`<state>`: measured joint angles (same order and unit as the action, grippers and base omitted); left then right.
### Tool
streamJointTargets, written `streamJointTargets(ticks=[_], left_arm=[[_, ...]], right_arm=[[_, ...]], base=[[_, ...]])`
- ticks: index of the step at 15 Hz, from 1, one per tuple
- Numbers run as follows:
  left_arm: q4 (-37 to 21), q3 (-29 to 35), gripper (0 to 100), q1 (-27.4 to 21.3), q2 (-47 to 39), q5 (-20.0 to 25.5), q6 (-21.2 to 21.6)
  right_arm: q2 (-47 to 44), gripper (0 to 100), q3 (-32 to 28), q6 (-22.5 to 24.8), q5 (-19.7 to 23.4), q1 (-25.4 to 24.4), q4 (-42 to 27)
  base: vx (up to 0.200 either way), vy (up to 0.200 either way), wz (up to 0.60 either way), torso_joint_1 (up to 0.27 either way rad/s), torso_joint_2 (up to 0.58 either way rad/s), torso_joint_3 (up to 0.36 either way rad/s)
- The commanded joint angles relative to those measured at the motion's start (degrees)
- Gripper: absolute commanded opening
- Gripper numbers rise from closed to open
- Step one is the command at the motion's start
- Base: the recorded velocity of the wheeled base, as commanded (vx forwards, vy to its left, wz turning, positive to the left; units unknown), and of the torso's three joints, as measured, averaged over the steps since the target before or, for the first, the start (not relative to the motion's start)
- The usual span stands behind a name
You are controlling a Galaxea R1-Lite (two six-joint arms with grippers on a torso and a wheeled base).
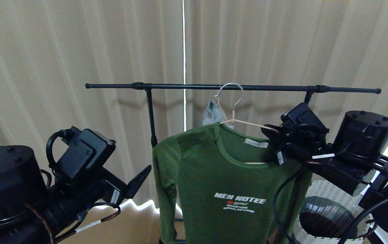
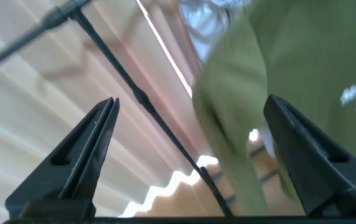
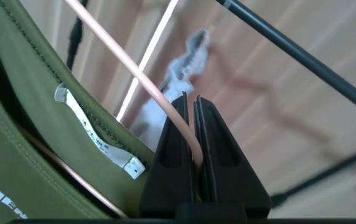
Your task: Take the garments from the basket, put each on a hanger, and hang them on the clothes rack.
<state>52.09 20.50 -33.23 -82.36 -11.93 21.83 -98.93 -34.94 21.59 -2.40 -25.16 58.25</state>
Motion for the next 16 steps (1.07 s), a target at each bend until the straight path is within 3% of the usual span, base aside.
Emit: streamJointTargets(ticks=[1, 5, 7, 9, 16], left_arm=[[0.0, -1.3, 100, 0.2, 1.0, 0.0, -0.8], [0.1, -5.7, 100, 5.0, 0.4, 0.7, -2.5], [0.2, -6.7, 100, 5.3, 0.4, 6.0, -2.6], [0.4, -5.3, 100, 5.3, -0.9, 10.4, -2.6], [0.4, 0.9, 100, 5.5, -8.4, 12.6, -2.8]], right_arm=[[1.6, 0, 0.6, -0.4, 0.0, 0.3, 0.0], [5.3, 0, 4.0, -1.0, 0.3, 1.9, 0.0], [6.8, 0, 5.1, -1.6, 0.4, 2.3, 0.0], [8.0, 0, 5.6, -2.3, 0.6, 2.3, 0.0], [10.2, 0, 5.5, -4.3, 0.7, 2.2, -0.1]], base=[[0.000, 0.000, 0.00, 0.000, 0.00, 0.000], [0.000, 0.000, 0.00, 0.000, 0.00, 0.000], [0.000, 0.000, 0.00, 0.000, 0.00, 0.000], [0.000, 0.000, 0.00, 0.000, 0.00, 0.000], [0.000, 0.000, 0.00, 0.000, 0.00, 0.000]])
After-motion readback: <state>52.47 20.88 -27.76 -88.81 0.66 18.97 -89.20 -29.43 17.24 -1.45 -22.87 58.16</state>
